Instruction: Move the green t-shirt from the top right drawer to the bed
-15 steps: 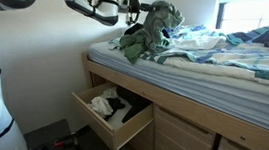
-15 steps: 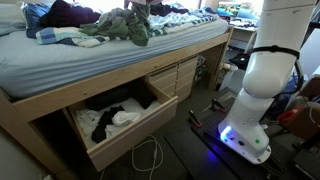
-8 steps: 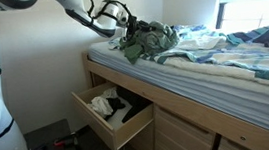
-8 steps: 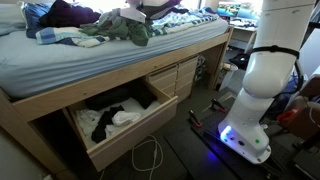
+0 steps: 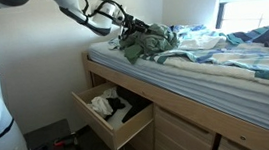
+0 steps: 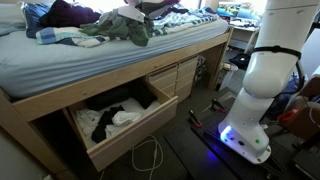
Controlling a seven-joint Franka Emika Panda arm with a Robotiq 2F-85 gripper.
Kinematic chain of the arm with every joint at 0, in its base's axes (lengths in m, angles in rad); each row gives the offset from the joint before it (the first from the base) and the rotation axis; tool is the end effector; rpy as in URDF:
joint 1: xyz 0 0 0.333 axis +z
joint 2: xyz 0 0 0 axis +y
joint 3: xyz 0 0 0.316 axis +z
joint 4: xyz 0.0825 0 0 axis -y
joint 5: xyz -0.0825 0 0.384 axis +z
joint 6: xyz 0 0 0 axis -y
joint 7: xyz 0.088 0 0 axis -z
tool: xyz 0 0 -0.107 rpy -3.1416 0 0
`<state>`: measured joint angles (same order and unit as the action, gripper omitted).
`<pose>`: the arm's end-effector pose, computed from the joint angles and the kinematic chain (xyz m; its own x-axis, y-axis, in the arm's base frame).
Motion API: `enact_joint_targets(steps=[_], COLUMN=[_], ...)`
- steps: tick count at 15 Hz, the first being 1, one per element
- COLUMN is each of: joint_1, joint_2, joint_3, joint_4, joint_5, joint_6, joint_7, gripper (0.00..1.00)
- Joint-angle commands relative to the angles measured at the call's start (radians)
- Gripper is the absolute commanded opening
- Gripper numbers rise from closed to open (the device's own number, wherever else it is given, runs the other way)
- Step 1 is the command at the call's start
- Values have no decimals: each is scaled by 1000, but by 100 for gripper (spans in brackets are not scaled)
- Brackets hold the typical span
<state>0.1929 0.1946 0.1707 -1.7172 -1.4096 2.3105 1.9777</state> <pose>0.6259 0.2082 0.5286 0.1654 -0.4083 0.8977 -0.5607 -0.7878 -0.2550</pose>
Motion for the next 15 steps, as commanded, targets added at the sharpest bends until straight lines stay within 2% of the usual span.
enact_joint_targets(steps=[1, 6, 10, 15], joint_1=[5, 36, 71, 107], joint_2=[-105, -219, -251, -258], joint_3=[10, 43, 89, 131], joint_4=[2, 45, 67, 55], joint_5=[97, 251, 362, 623], joint_6=[-19, -55, -71, -50], joint_7=[-128, -347, -497, -723], gripper=[100, 100, 100, 100])
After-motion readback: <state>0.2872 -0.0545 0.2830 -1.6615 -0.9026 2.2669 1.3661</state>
